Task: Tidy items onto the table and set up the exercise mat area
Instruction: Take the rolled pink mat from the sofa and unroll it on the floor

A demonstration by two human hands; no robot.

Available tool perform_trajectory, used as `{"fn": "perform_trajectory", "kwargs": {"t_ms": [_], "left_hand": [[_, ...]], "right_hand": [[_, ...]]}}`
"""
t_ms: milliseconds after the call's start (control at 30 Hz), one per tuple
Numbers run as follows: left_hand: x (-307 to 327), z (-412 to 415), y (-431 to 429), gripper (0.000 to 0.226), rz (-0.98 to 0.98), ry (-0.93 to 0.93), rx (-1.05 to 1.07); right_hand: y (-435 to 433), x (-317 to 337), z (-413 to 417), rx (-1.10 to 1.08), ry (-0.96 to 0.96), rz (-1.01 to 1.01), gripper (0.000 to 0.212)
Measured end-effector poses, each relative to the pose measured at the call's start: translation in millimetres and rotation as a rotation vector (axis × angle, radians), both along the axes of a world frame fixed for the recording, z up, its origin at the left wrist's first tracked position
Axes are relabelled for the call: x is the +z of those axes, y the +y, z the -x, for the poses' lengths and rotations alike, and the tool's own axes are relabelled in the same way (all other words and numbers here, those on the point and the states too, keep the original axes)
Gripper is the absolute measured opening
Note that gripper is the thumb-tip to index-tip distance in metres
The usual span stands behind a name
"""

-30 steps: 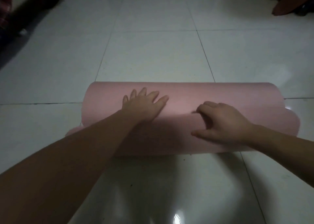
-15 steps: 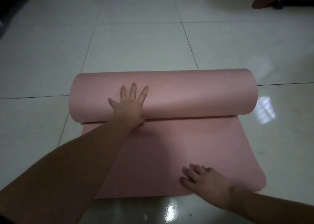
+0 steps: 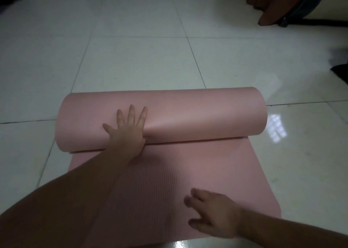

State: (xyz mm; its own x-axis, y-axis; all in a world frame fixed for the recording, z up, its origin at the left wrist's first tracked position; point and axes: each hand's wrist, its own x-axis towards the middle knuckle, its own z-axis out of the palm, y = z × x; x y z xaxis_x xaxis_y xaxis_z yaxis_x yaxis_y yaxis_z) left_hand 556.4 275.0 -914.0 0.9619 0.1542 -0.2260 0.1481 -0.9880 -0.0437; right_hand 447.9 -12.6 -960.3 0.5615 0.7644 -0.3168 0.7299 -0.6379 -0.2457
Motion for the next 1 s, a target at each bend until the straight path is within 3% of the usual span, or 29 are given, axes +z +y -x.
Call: {"fn": "perform_trajectory", "kwargs": {"t_ms": [133,233,400,633,767,867,933,1000], "left_hand": [[-4.5,1.9,8.8,0.091,-0.062,-0.063,-0.071],[-9.3,2.9,12.4,0.092,-0.102,-0.11,-0.097],[-11.8,2.0,17.9,0.09,-0.074,-0.151,-0.139],[10.2,-7.2,34.8,0.089,0.094,0.083,-0.19],[-2.0,-8.7,38.6,0.082,0.082,0.061,-0.233],[-5.0,-11.5,33.3,0.089,0.0,0.09,-0.227],[-2.4,-5.7,32.2,0.095,-0.051,-0.113,-0.265],[-12.0,7.2,38.5,0.087,-0.023,-0.38,-0.336]], "right_hand": [[20.9,34.2,-84.8,-0.175,-0.421,0.027,0.085],[39.7,59.4,-127.3,-0.366,-0.462,0.11,0.106],[58.3,48.7,-153.6,-0.462,-0.377,0.279,0.094],[65.4,56.4,-161.6,-0.486,-0.312,0.397,0.081],[65.1,46.8,-169.0,-0.487,-0.246,0.38,0.077],[61.5,44.1,-175.5,-0.454,-0.198,0.373,0.081],[55.8,51.3,-169.9,-0.391,-0.292,0.276,0.081],[41.5,60.4,-158.2,-0.1,-0.477,0.125,0.069]]}}
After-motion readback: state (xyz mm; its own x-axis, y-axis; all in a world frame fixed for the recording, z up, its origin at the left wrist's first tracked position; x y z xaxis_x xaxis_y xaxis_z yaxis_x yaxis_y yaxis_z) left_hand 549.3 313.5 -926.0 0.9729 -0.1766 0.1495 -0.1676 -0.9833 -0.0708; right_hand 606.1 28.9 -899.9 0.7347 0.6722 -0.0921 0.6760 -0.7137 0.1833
